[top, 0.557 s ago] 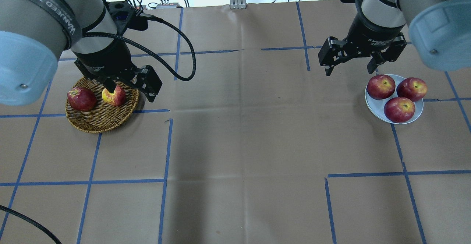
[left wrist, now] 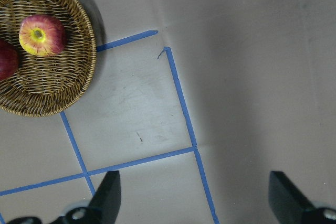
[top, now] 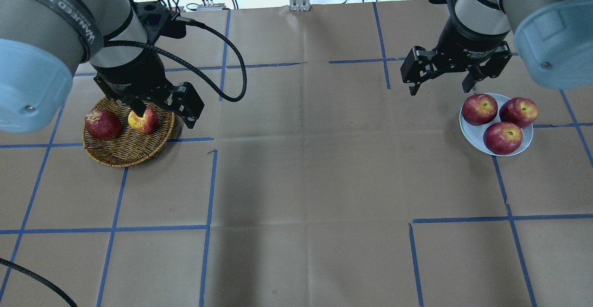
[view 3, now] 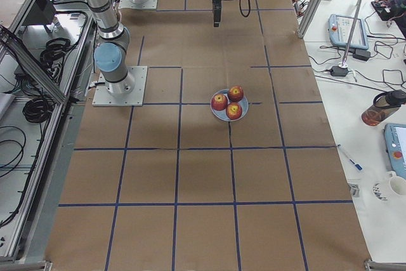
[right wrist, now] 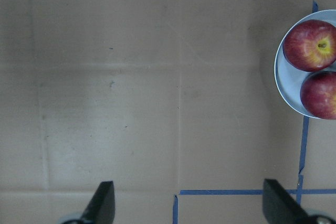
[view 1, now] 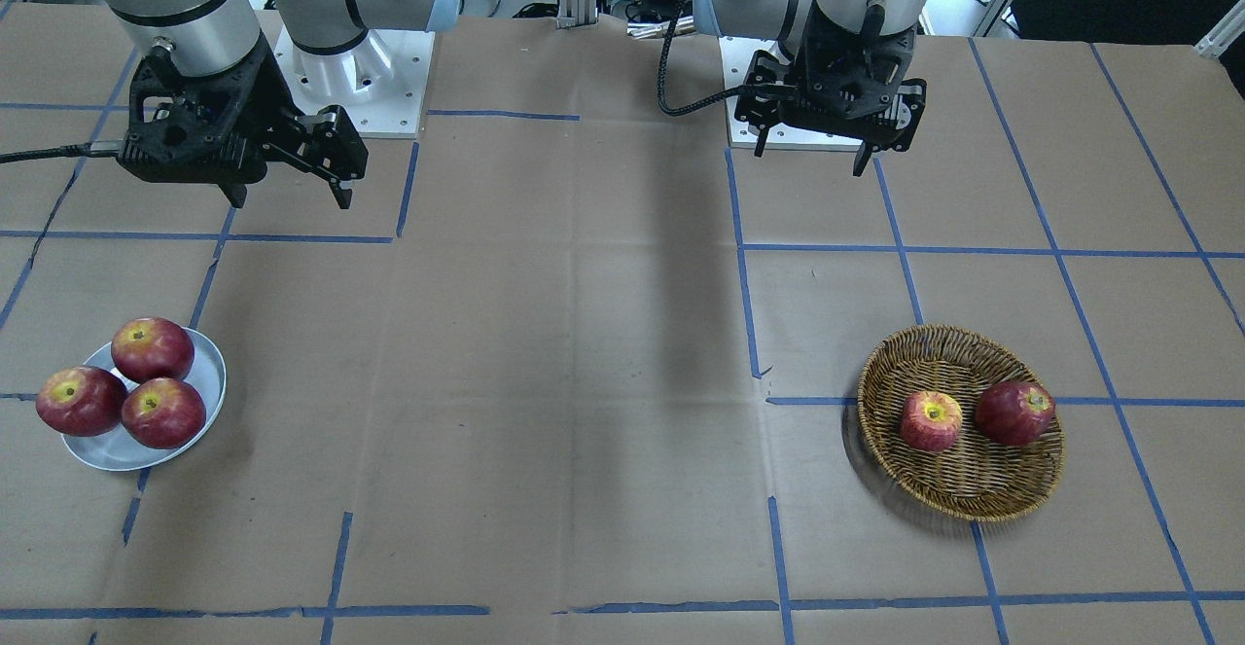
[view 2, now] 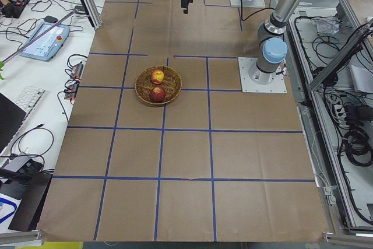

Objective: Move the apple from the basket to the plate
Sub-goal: 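Lower the left gripper over the yellow-red apple in the wicker basket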

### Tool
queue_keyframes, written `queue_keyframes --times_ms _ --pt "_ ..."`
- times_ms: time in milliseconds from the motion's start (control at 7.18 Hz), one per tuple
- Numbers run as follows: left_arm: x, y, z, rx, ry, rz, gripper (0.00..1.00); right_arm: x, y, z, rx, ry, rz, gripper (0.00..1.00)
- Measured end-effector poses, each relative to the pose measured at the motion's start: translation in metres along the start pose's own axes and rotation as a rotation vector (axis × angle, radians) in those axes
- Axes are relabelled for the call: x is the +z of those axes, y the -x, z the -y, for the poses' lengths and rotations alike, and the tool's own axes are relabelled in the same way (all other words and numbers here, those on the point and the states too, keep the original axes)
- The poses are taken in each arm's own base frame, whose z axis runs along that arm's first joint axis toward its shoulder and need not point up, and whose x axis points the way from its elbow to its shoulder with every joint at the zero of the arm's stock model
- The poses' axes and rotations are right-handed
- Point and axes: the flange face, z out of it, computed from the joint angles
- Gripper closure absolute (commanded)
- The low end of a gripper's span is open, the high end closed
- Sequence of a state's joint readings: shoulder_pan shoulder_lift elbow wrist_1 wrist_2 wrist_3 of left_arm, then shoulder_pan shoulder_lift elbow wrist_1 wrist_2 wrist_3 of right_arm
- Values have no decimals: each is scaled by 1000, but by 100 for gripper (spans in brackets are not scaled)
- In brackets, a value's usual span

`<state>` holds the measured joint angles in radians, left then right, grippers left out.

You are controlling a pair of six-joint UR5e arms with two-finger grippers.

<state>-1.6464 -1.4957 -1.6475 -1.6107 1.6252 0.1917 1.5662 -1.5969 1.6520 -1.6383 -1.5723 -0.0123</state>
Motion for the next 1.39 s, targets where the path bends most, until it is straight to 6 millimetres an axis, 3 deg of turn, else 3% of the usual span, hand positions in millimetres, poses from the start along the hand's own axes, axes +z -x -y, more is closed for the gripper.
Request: queue_keyframes --times_ms 836,1115,1393 --pt "-8 9 1 3 -12 16 1 0 0 0 0 0 0 0" --pt "-8 43 5 -58 -14 12 1 0 0 0 0 0 0 0" --pt "17 77 22 -64 -34 18 1 0 0 0 0 0 0 0"
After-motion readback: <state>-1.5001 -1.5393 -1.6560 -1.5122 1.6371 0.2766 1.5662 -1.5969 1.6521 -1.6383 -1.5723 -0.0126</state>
